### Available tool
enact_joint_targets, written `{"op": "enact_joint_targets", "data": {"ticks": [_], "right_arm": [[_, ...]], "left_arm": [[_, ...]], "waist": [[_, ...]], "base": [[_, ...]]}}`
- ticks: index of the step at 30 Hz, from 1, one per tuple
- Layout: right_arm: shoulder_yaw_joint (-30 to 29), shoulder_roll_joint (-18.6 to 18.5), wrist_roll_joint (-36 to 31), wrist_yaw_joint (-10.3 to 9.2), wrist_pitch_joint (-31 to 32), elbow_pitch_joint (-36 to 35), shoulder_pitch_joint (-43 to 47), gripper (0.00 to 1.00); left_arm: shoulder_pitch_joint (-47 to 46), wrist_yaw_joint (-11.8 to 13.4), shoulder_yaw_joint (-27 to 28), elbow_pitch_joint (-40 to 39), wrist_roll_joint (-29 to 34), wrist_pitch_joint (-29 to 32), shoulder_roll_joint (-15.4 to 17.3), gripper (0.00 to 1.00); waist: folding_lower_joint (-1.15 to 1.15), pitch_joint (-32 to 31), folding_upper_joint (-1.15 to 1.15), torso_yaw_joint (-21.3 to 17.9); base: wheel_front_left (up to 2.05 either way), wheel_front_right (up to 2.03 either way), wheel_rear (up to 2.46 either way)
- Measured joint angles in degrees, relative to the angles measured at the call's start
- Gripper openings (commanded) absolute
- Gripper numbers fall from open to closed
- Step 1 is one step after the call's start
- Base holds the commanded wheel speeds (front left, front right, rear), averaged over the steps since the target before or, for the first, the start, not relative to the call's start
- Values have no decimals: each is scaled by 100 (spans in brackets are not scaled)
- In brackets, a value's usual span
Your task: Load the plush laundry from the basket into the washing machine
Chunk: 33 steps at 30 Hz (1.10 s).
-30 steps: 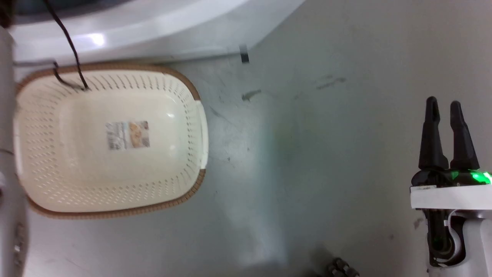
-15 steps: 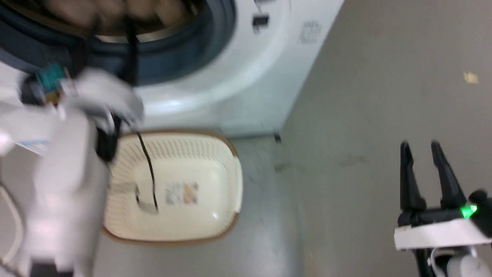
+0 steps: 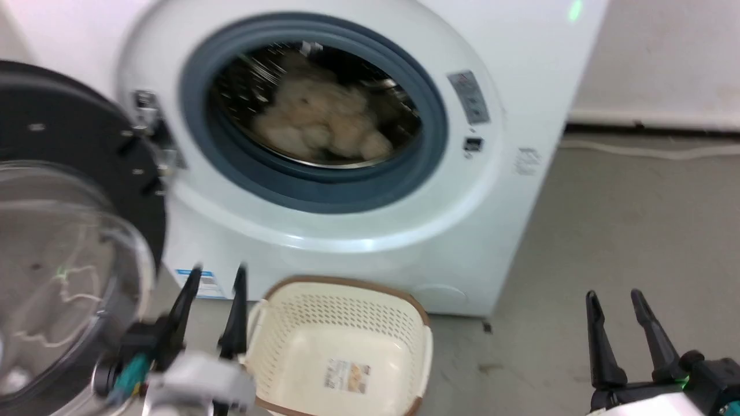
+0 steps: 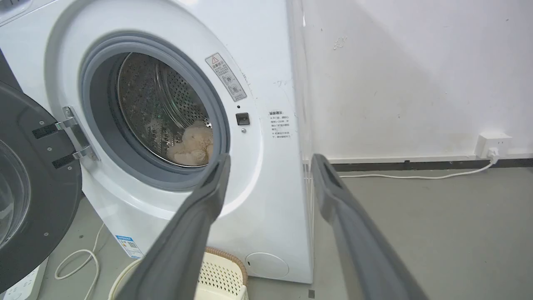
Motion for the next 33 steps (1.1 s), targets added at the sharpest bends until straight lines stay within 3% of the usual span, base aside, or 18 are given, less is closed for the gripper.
{"op": "enact_joint_targets", "data": {"ticks": [5,10,25,26,33], "right_arm": [[101,0,-37,0,0,4,167,100],[236,1,-204,1,0,38,386,100],[314,0,-102,0,0,237,402,100],[314,0,-103,0,2,237,402,0],[312,0,-111,0,32,237,395,0]], "left_arm": [[772,96,163,-403,11,-1,-48,100],[1116,56,-74,-532,264,0,-70,100],[1135,14,-80,-408,514,0,-211,100],[1135,16,-74,-392,520,3,-212,0],[1134,16,-79,-400,524,51,-216,0]], "waist": [[2,-308,0,331],[2,-469,0,505],[3,-368,0,262],[4,-364,0,257],[3,-357,0,248]], "base": [[0,0,0],[0,0,0],[0,0,0],[0,0,0],[0,0,0]]}}
